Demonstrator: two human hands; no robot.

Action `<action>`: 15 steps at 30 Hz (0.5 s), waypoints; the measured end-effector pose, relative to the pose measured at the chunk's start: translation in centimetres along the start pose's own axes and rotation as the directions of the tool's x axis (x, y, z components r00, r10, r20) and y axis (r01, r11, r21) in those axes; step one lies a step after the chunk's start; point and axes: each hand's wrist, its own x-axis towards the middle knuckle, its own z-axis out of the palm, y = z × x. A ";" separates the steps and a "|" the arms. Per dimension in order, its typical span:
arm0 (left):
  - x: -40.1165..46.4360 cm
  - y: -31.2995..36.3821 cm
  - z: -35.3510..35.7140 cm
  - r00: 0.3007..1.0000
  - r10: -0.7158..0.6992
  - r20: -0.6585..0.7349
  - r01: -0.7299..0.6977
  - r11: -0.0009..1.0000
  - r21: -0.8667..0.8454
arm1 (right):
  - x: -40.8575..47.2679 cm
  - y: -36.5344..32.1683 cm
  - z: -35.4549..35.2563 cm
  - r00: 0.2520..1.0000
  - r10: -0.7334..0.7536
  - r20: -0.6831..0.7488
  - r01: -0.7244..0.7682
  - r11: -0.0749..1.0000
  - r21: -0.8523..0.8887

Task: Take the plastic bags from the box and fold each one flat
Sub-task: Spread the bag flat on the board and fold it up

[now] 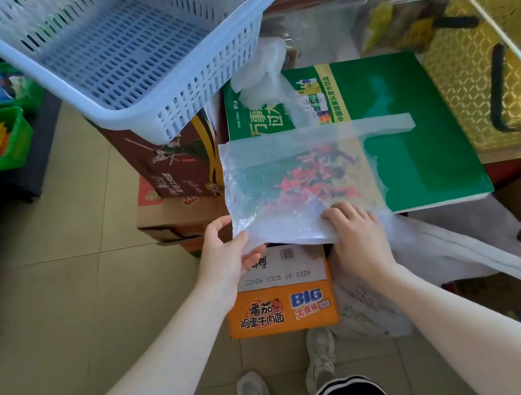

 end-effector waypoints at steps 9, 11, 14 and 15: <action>0.8 0.7 -1.7 0.836 0.443 0.324 -0.531 0.505 0.680 | 4.2 1.8 -7.2 0.887 -0.122 0.445 0.047 0.984 0.175; 1.7 0.9 -1.0 0.843 0.434 0.319 -0.528 0.551 0.646 | 5.7 2.1 -7.9 0.875 -0.116 0.471 0.063 0.990 0.127; 2.9 1.2 0.2 0.892 0.381 0.244 -0.447 0.664 0.600 | 7.9 2.5 -7.7 0.874 -0.090 0.478 0.070 0.996 0.059; 3.3 1.2 0.7 0.892 0.391 0.226 -0.445 0.677 0.587 | 8.5 2.7 -7.6 0.879 -0.069 0.472 0.063 0.998 0.028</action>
